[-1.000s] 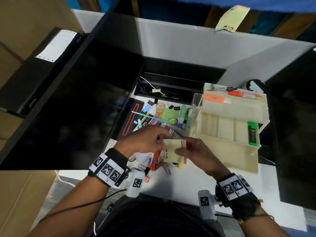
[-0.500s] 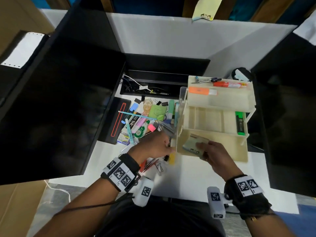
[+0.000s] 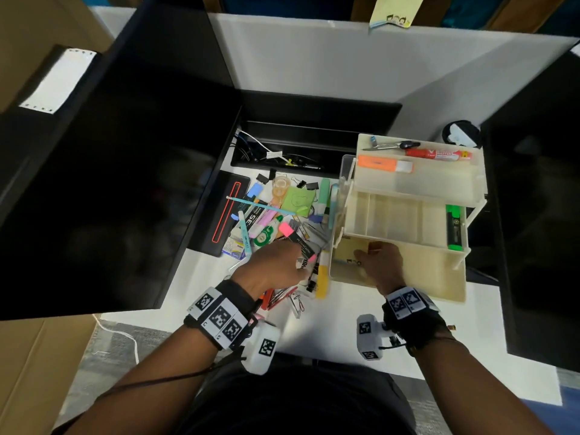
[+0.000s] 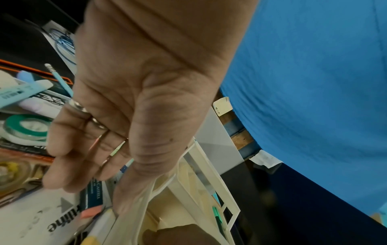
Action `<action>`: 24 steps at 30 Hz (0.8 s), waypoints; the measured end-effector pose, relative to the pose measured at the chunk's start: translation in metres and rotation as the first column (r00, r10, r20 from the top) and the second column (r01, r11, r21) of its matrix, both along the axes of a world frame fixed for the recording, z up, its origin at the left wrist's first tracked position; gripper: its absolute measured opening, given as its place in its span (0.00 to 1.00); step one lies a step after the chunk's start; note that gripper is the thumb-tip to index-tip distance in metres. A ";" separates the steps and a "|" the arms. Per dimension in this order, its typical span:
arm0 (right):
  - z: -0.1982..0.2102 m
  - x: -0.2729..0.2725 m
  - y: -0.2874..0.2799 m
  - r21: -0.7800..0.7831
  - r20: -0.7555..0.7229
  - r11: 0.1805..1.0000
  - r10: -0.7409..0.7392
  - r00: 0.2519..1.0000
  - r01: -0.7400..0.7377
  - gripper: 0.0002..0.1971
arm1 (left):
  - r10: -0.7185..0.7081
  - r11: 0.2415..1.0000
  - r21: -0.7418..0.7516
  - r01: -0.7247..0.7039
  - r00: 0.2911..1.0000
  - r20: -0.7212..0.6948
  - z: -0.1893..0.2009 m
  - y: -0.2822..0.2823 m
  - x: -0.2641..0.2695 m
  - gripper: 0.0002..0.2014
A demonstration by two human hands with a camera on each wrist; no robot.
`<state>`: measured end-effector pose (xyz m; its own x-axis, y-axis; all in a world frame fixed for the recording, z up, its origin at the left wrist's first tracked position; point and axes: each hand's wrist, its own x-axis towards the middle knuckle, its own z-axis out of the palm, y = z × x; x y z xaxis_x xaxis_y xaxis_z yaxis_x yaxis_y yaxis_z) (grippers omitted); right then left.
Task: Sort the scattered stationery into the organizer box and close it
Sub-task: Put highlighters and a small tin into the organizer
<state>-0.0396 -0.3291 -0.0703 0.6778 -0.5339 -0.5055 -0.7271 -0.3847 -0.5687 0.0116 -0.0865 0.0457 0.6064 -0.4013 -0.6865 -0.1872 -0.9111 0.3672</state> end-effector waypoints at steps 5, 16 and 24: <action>0.001 0.003 -0.005 -0.084 -0.109 0.989 0.111 0.988 -0.120 0.13 | -0.002 1.000 0.013 0.002 0.999 -0.032 -0.002 0.008 -0.002 0.26; 0.009 -0.001 -0.005 -0.183 -0.065 0.939 0.283 0.957 -0.290 0.16 | 0.076 0.995 0.065 -0.075 0.997 -0.022 -0.001 0.062 0.004 0.20; 0.010 -0.004 -0.006 -0.185 -0.084 0.931 0.305 0.949 -0.315 0.19 | 0.133 0.979 0.153 -0.132 0.991 0.000 -0.013 0.094 -0.006 0.28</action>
<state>-0.0437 -0.3351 -0.0608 0.8004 -0.3924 -0.4531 -0.5809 -0.6943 -0.4248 0.0060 0.0076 0.0328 0.6402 -0.2083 -0.7394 -0.0581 -0.9729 0.2238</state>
